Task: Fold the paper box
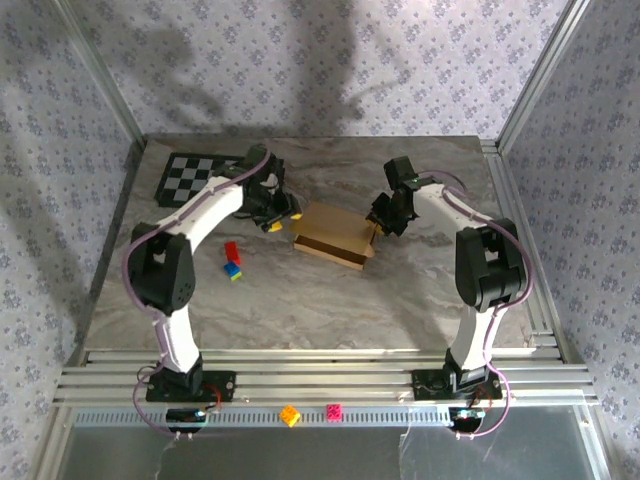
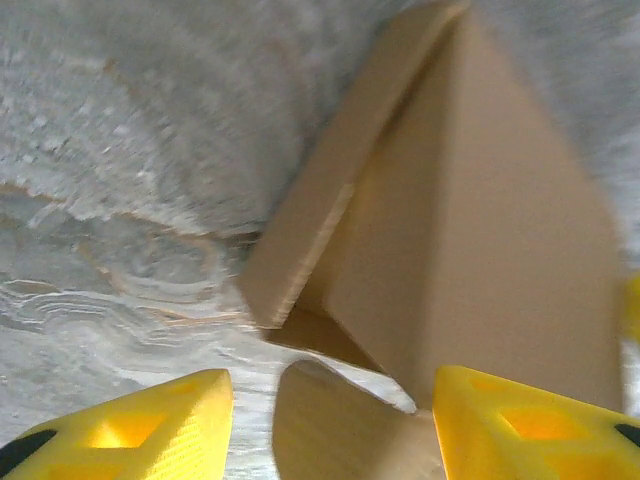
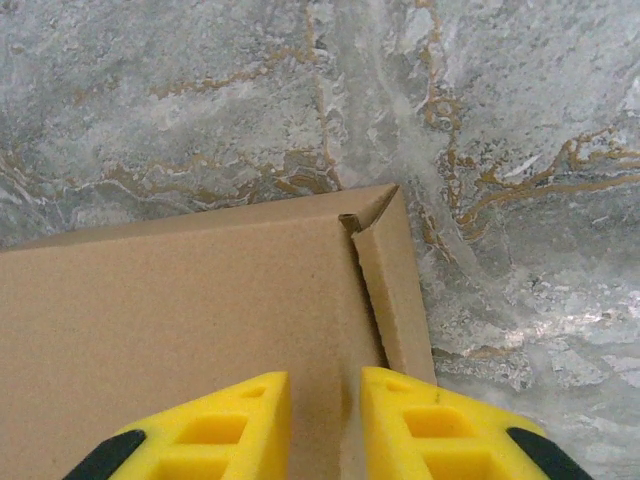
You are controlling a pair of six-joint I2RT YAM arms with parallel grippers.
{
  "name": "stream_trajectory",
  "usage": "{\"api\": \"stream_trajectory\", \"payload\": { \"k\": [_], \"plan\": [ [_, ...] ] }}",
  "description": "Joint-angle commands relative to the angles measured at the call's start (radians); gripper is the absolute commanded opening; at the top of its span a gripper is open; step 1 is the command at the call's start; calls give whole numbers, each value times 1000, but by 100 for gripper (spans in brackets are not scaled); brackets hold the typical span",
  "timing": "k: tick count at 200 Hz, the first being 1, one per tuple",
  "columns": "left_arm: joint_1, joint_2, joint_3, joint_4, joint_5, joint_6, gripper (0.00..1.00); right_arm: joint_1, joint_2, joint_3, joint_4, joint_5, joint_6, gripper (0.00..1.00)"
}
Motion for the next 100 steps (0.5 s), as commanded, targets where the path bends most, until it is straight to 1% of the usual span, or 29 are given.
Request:
{"api": "stream_trajectory", "payload": {
  "k": [1,19,36,56,67,100],
  "plan": [
    [1,22,40,-50,18,67,51,4,11,50,-74,30,-50,29],
    [-12,43,11,-18,42,67,45,2,10,61,-95,28,-72,33],
    [-30,32,-28,-13,29,70,44,2,-6,67,-120,31,-92,37],
    [-39,4,-110,29,30,55,44,5,-55,39,-136,42,-112,37],
    [-41,-5,-142,44,30,51,44,10,-89,3,-129,29,-114,37],
    [-46,-6,-178,77,18,44,44,41,-172,-113,-115,-7,-118,37]
  ]
}}
